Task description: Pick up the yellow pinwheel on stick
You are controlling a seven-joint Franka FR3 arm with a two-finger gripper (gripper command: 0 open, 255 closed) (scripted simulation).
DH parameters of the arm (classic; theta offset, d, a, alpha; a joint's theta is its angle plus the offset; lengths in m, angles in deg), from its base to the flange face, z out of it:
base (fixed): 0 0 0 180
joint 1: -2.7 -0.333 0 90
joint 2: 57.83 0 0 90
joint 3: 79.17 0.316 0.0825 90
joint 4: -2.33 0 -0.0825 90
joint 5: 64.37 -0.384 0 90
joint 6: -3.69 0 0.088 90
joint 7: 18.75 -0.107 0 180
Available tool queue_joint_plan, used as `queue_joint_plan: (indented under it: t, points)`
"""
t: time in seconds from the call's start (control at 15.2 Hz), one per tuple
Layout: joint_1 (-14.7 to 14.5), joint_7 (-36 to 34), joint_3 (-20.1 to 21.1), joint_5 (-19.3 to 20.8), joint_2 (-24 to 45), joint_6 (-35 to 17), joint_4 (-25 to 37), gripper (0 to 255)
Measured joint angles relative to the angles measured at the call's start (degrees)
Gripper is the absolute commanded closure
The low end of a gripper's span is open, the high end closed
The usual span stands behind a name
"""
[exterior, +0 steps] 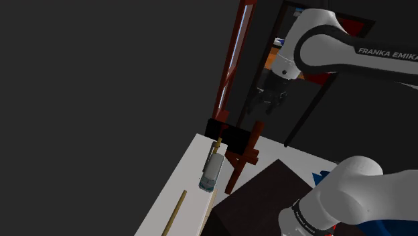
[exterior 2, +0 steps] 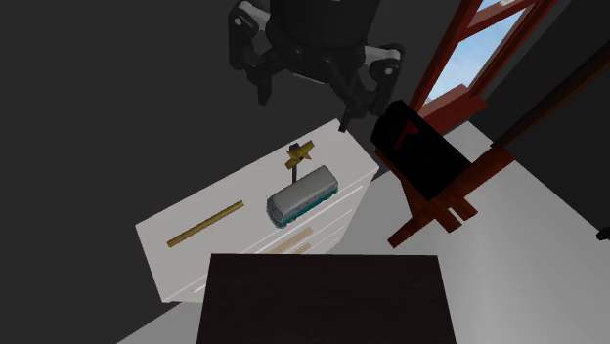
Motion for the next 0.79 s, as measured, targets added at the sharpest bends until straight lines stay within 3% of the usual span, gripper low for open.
queue_joint_plan:
  t: [0.79]
  points:
    - [3.6, -18.1, 10.5, 1.0, 21.3, -25.8, -4.7, 0]
